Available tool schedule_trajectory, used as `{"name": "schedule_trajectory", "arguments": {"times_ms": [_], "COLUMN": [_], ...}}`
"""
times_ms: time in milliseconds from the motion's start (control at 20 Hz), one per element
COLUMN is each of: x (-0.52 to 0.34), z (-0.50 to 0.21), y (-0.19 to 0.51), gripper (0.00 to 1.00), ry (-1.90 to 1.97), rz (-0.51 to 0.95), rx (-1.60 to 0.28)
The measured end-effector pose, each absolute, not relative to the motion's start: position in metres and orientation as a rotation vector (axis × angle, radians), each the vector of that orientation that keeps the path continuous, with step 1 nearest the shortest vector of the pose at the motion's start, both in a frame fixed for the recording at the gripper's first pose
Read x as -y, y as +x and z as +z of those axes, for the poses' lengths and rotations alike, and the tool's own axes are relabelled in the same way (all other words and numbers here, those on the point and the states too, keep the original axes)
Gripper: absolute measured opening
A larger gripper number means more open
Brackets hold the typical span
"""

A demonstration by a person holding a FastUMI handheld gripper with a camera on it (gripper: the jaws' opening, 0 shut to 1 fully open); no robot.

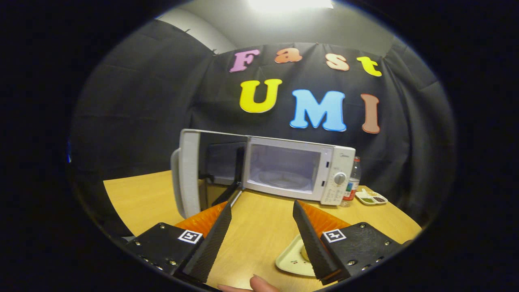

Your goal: Open the microwave, put the food inside, and close the microwave door.

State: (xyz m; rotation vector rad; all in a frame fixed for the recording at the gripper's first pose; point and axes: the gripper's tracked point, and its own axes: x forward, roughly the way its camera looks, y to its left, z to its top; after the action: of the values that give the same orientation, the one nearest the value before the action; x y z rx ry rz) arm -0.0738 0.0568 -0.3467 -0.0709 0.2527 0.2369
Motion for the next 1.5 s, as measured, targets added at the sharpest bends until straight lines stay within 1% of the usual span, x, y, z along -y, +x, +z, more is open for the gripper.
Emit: {"name": "schedule_trajectory", "arguments": {"times_ms": [350, 600, 850, 950, 1000, 1050, 1100, 1150, 1200, 1250, 1500], "x": [0.022, 0.035, 0.039, 0.038, 0.036, 0.037, 0.036, 0.035, 0.036, 0.036, 0.020], "z": [-0.407, -0.442, -0.479, -0.476, -0.480, -0.477, -0.478, -0.476, -0.475, -0.473, -0.447], "y": [-0.049, -0.050, -0.058, -0.054, -0.054, -0.053, -0.052, -0.051, -0.051, -0.050, -0.038], "gripper": [0.93, 0.93, 0.94, 0.96, 0.89, 0.89, 0.84, 0.84, 0.80, 0.79, 0.79], "ry": [0.000, 0.033, -0.026, 0.012, 0.027, 0.025, 0.022, 0.018, 0.012, 0.005, 0.008], "rz": [0.112, 0.121, 0.117, 0.130, 0.133, 0.125, 0.123, 0.127, 0.117, 0.112, 0.148], "rx": [-0.476, -0.638, -0.825, -0.818, -0.823, -0.809, -0.803, -0.792, -0.780, -0.768, -0.701]}}
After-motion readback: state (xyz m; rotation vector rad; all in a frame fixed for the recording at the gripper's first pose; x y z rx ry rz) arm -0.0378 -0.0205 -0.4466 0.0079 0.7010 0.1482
